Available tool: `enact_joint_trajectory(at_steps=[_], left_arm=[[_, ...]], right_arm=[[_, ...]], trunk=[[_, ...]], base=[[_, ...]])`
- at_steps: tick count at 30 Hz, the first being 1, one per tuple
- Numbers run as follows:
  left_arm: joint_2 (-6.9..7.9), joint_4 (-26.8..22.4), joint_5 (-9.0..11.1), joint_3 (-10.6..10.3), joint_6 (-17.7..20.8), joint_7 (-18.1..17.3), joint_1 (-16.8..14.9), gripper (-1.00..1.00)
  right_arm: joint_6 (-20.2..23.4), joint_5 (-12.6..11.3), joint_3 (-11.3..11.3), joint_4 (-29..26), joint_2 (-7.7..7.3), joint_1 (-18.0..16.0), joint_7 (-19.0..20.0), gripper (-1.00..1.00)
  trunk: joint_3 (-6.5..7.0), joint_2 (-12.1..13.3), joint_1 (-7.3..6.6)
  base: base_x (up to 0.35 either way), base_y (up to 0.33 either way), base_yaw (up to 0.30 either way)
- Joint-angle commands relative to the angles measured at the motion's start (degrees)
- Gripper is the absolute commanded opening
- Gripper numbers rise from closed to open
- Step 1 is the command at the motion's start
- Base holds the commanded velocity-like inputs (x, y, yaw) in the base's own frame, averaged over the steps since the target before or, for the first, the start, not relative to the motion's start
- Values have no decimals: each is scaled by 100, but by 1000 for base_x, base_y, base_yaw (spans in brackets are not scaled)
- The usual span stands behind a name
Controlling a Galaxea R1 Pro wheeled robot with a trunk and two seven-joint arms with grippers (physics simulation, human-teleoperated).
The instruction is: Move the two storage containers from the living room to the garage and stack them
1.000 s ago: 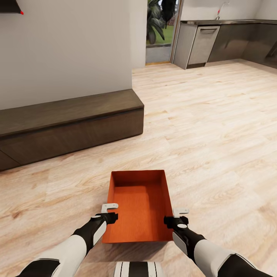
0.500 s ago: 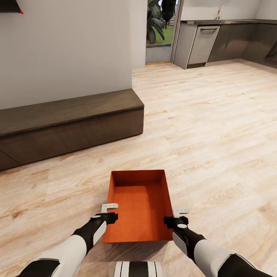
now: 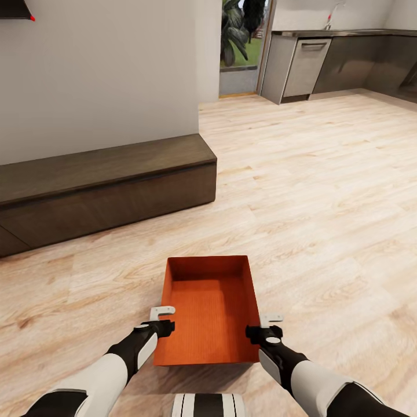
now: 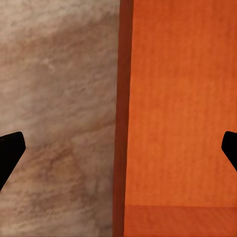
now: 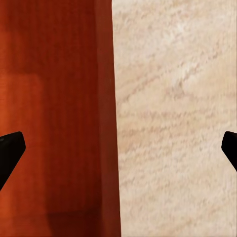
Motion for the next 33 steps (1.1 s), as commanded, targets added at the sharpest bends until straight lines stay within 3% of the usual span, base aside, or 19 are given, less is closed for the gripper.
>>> enact_joint_trajectory(at_steps=[1,33], left_arm=[[-1,-13,44,-5,32,22,1,100],[-7,-4,61,-24,38,30,1,100]], right_arm=[[-19,-61,47,3,5,-3,-19,100],[-2,-61,39,3,10,-1,-19,100]], trunk=[[-4,-1,-1],[-4,-1,-1]], base=[[0,0,0],[0,0,0]])
